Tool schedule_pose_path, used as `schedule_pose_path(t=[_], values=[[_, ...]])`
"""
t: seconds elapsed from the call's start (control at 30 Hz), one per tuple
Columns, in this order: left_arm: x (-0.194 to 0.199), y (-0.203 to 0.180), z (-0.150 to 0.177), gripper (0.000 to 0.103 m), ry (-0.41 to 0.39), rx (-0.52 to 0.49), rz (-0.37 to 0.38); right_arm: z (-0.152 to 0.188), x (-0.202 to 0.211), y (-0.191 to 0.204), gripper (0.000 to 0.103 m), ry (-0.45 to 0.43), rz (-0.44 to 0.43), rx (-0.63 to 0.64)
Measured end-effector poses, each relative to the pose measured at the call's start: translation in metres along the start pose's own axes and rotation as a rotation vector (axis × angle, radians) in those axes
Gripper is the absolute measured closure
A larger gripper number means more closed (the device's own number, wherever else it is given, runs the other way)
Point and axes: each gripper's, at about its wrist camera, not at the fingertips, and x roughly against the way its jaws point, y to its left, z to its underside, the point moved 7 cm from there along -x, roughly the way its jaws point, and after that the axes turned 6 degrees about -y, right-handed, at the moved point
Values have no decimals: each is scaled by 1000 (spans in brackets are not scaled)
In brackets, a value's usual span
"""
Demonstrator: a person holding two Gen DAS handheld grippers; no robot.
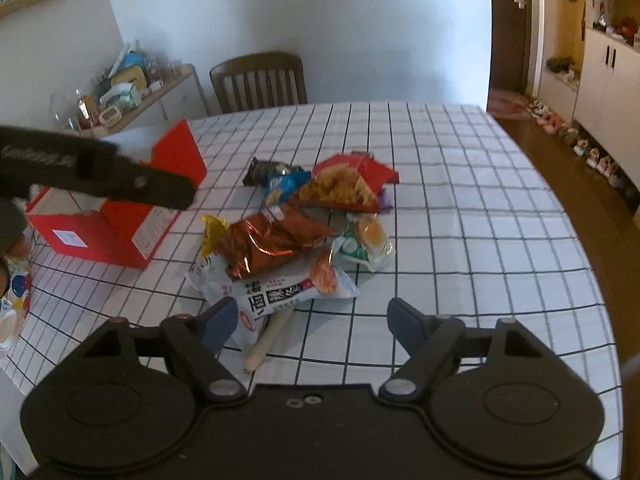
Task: Organize snacks
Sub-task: 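Grasp the brown Oreo bag with left tool while right tool grasps white packet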
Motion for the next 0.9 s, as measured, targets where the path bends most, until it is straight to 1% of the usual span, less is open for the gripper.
schedule_pose_path(t=[0.13, 0.17, 0.2, 0.27, 0.33, 0.37, 0.5, 0.6, 0.77, 0.9], values=[[-34, -1, 1, 0, 111, 20, 69, 3, -19, -7, 29, 44, -35, -66], [-42, -1, 0, 0, 128, 22, 68, 3, -23, -10, 31, 55, -48, -95], [-50, 0, 0, 0, 140, 22, 63, 4, -28, -12, 33, 64, -60, -128], [-62, 2, -1, 0, 167, 33, 64, 4, -37, -18, 41, 84, -77, -198], [-72, 4, -3, 0, 188, 46, 75, 5, -44, -25, 47, 98, -97, -296], [-77, 4, -4, 0, 198, 47, 81, 5, -47, -29, 49, 103, -114, -349], [-93, 7, -4, 0, 247, 67, 107, 5, -54, -38, 53, 114, -155, -486], [-103, 10, -4, 0, 267, 77, 112, 7, -61, -39, 58, 136, -187, -545], [-113, 12, -1, 1, 299, 84, 126, 10, -70, -43, 70, 162, -226, -654], [-117, 12, 0, 1, 296, 100, 136, 12, -76, -46, 74, 170, -242, -710]])
